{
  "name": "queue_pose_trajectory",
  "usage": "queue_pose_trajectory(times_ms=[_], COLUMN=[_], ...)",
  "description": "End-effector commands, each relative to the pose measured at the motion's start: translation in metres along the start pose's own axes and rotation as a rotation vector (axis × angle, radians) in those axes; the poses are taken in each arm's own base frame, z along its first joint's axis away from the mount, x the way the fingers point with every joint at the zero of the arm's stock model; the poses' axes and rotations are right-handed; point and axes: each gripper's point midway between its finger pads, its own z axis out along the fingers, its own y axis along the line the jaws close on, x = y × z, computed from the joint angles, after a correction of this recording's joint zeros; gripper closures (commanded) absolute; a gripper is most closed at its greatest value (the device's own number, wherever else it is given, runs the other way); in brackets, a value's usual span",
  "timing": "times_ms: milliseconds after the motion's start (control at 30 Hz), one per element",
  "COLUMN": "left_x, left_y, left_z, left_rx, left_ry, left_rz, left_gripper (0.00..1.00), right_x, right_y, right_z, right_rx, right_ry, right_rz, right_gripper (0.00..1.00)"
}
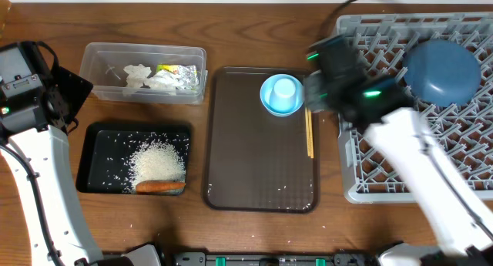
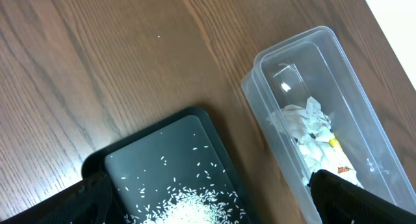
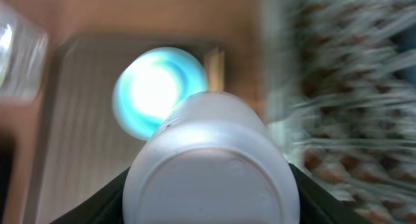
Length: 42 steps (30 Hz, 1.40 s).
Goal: Sort waste into correct bins and load items into the dishwasher rack
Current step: 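Carry the white cup into the dish rack and release it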
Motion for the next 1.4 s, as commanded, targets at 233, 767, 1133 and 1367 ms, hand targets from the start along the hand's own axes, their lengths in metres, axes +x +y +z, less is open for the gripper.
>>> queue_pose_trajectory(times_ms=[233,767,1133,1367], left_x=[-0.004,-0.004,-0.004,-0.004], left_y=[0.002,0.002,0.002,0.002], left_z=[0.000,0.000,0.000,0.000], left_rx=[-0.010,-0.010,-0.010,-0.010], left_ry=[-0.010,-0.010,-0.010,-0.010], left_rz=[-0.005,-0.005,-0.005,-0.005], left_gripper=[0.00,0.00,0.00,0.00], right_x=[-0.029,0.019,0.038,0.042], right_y=[-0.199,-0.395,-0.429,-0.426], right_z=[-0.020,0.017,0.035,0.036], right_rx=[0.170,0.390,0.470,0.470], right_ry=[-0.067,-0.045,0.000,0.020], right_rz=[0.370,0.720,0.708,0.709], right_gripper=[0.49,0.46,0.38,0.12])
